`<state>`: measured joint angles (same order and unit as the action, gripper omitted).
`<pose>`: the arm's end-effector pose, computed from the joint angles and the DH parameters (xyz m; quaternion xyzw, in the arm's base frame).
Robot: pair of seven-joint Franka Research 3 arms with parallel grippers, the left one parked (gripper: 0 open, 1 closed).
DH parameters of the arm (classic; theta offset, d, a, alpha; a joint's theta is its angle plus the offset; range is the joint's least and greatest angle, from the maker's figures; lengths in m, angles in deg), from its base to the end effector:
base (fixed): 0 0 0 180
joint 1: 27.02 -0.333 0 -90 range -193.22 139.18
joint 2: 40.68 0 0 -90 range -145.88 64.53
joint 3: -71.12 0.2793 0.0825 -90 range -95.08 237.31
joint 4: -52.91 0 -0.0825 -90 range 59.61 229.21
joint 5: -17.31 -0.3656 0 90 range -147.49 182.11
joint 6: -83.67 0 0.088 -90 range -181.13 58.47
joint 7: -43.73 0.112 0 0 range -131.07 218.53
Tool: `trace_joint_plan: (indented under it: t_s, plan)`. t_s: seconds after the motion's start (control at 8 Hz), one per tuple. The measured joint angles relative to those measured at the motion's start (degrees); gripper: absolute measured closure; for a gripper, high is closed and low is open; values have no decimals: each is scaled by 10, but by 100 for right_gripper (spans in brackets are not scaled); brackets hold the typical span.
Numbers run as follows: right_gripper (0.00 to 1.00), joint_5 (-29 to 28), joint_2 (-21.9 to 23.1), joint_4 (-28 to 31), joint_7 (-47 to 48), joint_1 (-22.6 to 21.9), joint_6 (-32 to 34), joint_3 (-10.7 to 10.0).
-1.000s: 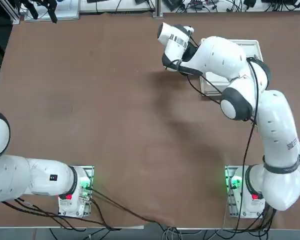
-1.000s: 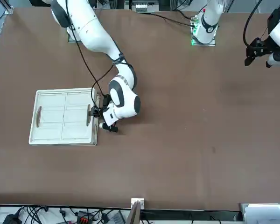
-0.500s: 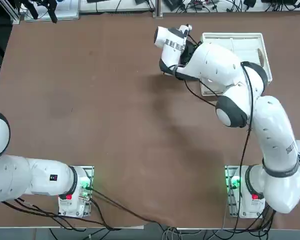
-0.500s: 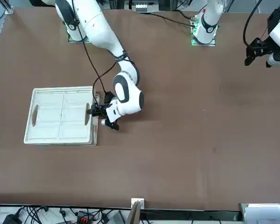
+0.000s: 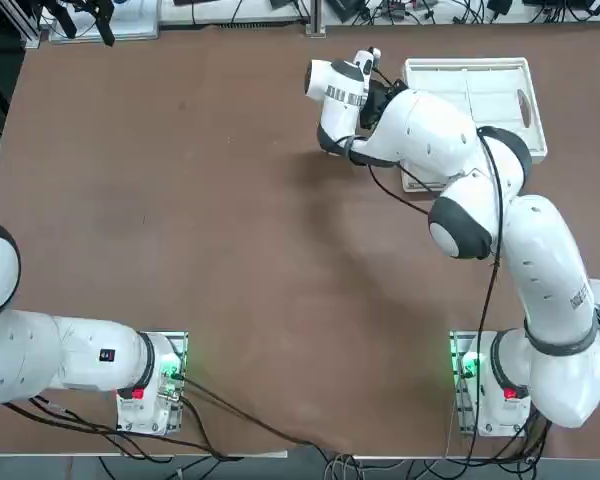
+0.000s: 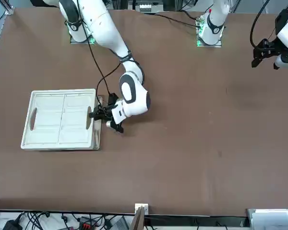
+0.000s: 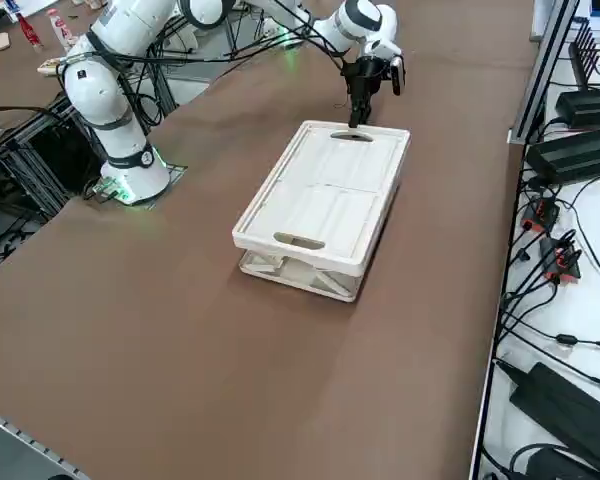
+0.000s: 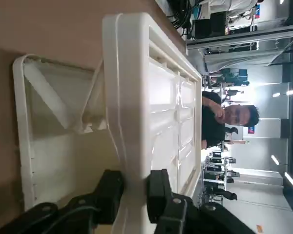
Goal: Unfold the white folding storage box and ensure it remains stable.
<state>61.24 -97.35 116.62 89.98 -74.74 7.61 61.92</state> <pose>0.5434 0.3543 0.2106 0.8337 0.0027 0.0492 0.5500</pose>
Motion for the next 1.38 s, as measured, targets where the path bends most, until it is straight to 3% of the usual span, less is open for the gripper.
trace_joint_plan:
  t_s: [1.38]
  plan:
    - [69,56,-6,0,-3,-20,54,0]
